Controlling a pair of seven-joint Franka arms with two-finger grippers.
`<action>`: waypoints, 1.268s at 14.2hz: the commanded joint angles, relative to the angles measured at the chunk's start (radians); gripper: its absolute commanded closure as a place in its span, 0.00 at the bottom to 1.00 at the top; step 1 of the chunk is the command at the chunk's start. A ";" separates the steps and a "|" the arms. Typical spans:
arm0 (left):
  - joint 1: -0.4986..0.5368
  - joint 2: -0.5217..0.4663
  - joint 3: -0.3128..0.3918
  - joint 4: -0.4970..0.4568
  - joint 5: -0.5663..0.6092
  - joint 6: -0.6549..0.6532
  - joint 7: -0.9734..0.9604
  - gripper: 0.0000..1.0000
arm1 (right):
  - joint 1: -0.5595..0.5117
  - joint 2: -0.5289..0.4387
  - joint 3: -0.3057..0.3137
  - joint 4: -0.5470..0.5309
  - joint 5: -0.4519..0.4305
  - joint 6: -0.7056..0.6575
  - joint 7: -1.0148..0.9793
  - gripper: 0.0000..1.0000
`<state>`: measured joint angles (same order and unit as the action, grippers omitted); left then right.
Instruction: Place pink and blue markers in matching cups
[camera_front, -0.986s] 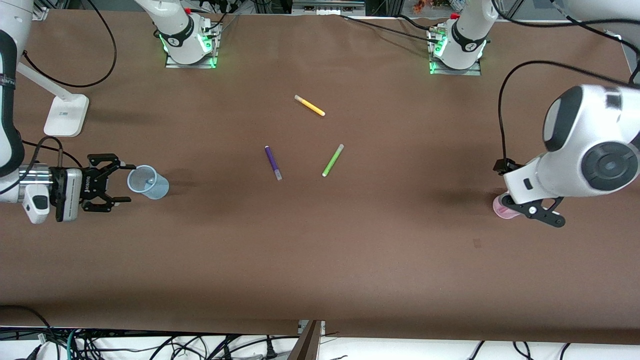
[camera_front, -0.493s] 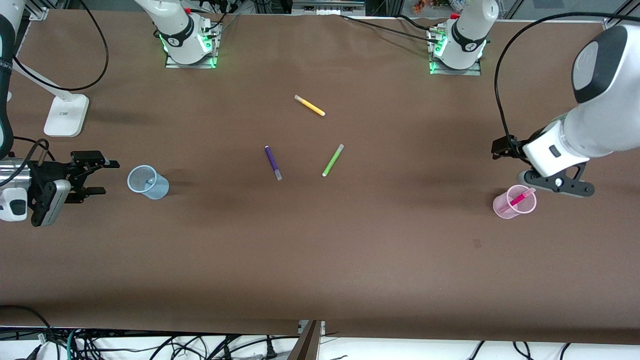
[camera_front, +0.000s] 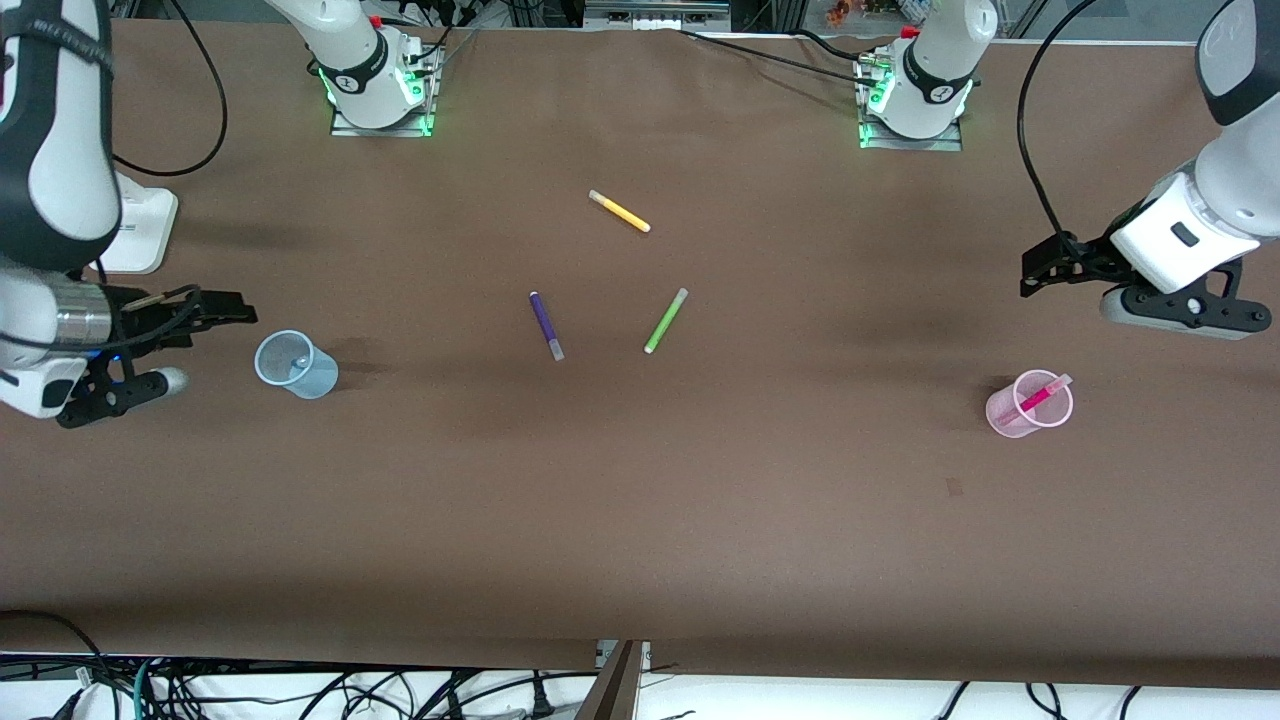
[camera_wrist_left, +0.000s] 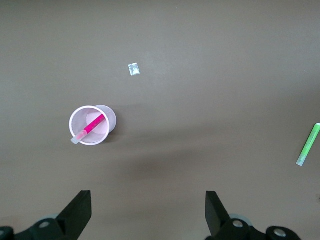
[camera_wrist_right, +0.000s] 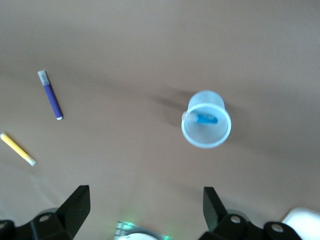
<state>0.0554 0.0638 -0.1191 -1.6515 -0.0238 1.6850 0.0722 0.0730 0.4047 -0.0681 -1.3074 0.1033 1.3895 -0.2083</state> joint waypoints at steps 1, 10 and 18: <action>-0.017 -0.033 0.019 -0.033 -0.025 0.013 0.034 0.00 | -0.007 -0.157 0.075 -0.168 -0.109 0.014 0.186 0.00; -0.019 -0.032 0.019 -0.017 -0.012 -0.013 0.032 0.00 | -0.029 -0.492 0.059 -0.342 -0.122 0.055 0.195 0.00; -0.019 -0.032 0.019 -0.002 -0.008 -0.053 0.057 0.00 | -0.036 -0.443 0.013 -0.277 -0.120 -0.021 0.181 0.00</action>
<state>0.0466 0.0474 -0.1080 -1.6544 -0.0238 1.6487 0.1059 0.0430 -0.0667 -0.0564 -1.6292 -0.0071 1.4011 -0.0182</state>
